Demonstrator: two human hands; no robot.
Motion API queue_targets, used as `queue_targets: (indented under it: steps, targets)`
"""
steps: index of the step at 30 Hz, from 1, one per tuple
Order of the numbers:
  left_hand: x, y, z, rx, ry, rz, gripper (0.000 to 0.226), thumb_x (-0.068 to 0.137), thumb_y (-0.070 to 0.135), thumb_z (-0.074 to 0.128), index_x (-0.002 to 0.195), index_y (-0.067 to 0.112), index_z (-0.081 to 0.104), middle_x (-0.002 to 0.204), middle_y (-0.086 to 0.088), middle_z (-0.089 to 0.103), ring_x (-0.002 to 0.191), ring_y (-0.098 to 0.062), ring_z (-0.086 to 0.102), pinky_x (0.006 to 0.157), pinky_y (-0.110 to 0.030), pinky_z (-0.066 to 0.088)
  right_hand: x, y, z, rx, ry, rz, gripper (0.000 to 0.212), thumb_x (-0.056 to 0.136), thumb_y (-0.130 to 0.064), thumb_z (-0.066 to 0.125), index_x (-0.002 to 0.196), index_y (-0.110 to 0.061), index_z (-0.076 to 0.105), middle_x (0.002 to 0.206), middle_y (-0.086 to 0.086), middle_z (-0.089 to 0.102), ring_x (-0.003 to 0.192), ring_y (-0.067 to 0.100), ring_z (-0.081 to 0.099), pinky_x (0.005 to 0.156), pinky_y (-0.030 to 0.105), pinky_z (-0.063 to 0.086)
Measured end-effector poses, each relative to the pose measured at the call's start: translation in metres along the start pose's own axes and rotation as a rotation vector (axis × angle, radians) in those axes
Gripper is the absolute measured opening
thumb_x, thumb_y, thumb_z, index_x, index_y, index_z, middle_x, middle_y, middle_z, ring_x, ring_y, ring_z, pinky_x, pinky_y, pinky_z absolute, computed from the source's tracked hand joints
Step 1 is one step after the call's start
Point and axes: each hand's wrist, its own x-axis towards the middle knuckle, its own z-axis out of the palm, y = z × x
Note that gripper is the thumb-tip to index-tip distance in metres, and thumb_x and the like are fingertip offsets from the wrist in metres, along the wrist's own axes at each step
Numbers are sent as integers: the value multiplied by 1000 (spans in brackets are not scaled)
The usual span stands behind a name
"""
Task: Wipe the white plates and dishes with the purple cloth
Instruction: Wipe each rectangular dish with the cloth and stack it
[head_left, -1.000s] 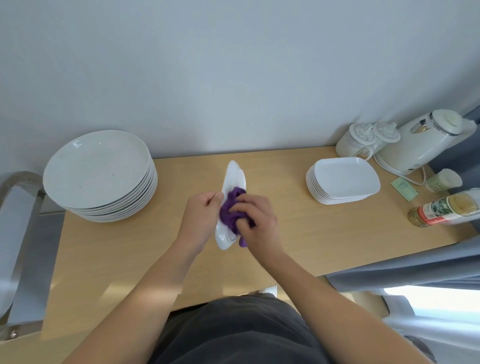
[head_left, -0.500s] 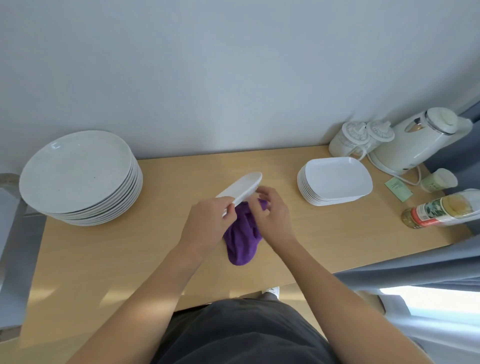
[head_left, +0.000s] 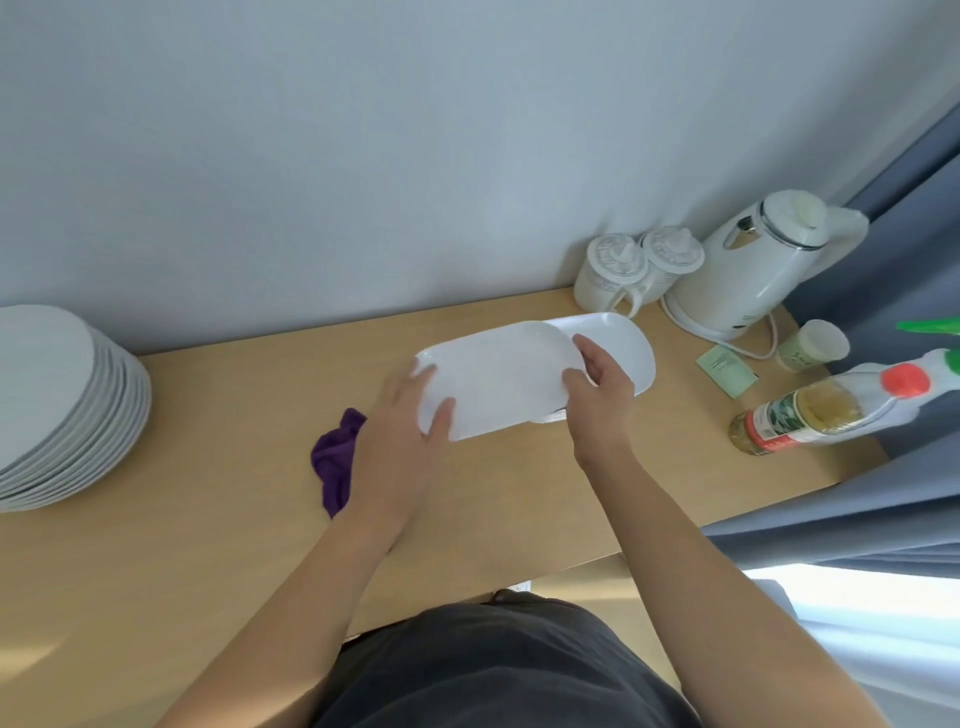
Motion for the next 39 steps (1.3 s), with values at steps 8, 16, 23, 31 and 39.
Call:
queue_targets:
  steps: [8,16,23,31,39]
  targets:
    - [34,42,68,-72,-23,-284,17,95,27,60,89,15,71,90,0,66,79,-10,58,59,-9,33,58,3,-70,12,24,-58,50,92,0,46,135,-21,60,128,-10,65,117,2,58,92,20,48]
    - [46,65,114,26,-56,-263,24,94,21,57,73,10,57,77,-8,55,69,-20,51,55,-20,33,103,20,-105,-288,-12,-125,52,94,-6,45,144,-22,52,139,-5,60,125,13,55,102,31,48]
    - [48,64,129,144,-22,-236,25,98,20,52,117,10,65,96,-2,44,80,-19,50,71,-27,39,120,38,-107,-399,-70,-125,50,95,-8,48,143,-22,53,135,-1,62,123,19,55,100,30,45]
    - [42,54,131,102,4,-283,43,100,23,48,143,19,48,124,-8,44,93,-25,56,83,-36,49,116,46,-103,-376,-134,-161,51,99,-9,48,148,-22,46,142,-5,58,128,15,54,109,34,43]
    - [34,56,144,-204,-70,-387,67,98,28,51,156,28,19,139,5,51,123,-18,51,101,-43,48,105,53,-95,-350,-155,-98,59,102,-16,46,156,-27,26,152,-3,45,132,22,49,108,36,42]
